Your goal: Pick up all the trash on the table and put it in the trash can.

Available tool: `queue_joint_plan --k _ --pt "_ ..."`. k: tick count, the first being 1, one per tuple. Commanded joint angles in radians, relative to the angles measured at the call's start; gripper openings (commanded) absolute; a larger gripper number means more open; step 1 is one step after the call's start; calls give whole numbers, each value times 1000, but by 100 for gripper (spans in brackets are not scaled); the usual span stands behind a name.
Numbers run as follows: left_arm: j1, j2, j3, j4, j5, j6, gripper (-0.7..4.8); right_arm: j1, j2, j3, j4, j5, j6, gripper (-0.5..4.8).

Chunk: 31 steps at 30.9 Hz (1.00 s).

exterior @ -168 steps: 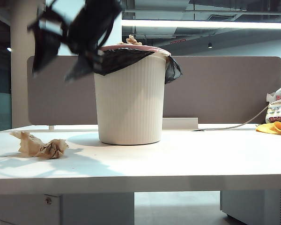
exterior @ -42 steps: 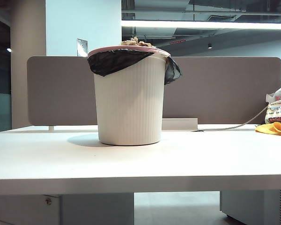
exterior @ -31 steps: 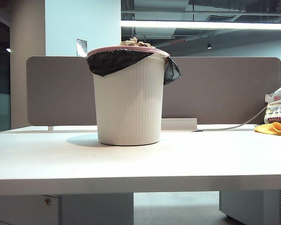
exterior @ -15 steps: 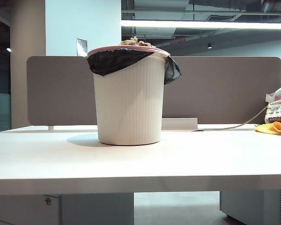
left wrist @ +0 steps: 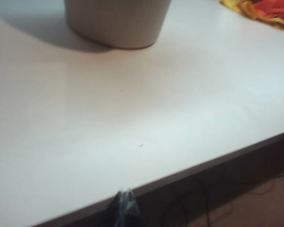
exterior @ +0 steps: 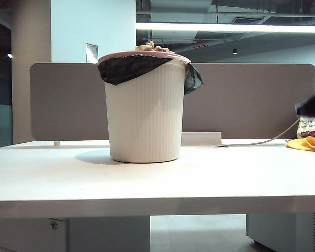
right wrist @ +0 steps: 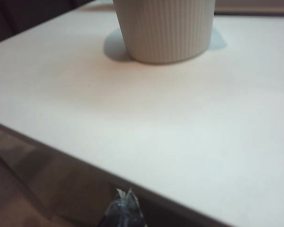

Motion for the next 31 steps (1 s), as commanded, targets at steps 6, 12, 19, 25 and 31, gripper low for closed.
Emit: queue_joint_plan --k 6,12,19,25,31 --pt "0 -1 -42 48 -24 -5 -5 0 1 -31 -2 44 5 -5" --pt "0 -1 -42 45 -29 -33 2 0 0 -31 -57 43 8 4" --pt "0 -1 -42 45 -29 -33 2 0 0 -31 -58 44 8 4" --pt "11 -25 -42 44 -24 -33 2 -5 -25 -31 -69 46 8 4" --pt "173 -156 -41 42 29 -33 2 -107 -173 -31 -112 17 8 4"
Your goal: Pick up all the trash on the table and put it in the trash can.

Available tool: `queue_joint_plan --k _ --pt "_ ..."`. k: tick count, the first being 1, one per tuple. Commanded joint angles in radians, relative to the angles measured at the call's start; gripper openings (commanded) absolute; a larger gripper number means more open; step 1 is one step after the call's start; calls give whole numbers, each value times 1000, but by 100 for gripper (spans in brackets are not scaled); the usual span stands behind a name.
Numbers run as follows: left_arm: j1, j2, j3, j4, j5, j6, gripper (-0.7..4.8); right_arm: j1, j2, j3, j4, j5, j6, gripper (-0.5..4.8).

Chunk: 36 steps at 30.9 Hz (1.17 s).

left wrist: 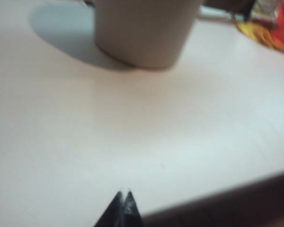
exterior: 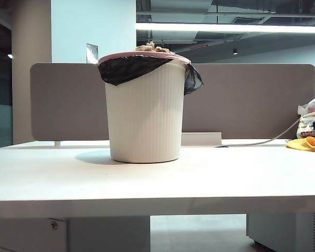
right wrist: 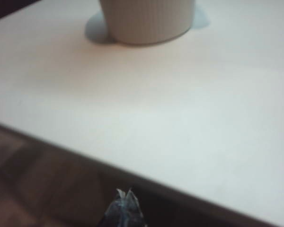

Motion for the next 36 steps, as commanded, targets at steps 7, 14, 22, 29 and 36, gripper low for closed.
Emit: queue_joint_plan --k 7,14,22,29,36 --pt "264 -147 6 32 3 0 2 -250 -286 11 -27 0 3 4" --pt "338 -147 11 21 6 0 2 -380 -282 51 11 1 2 4" --pt "337 -147 11 21 6 0 2 -409 -282 0 10 0 2 4" --pt "337 -147 11 21 6 0 2 -409 -282 -4 -135 0 0 4" --pt "337 -147 11 21 6 0 2 -409 -282 -4 -131 0 0 4"
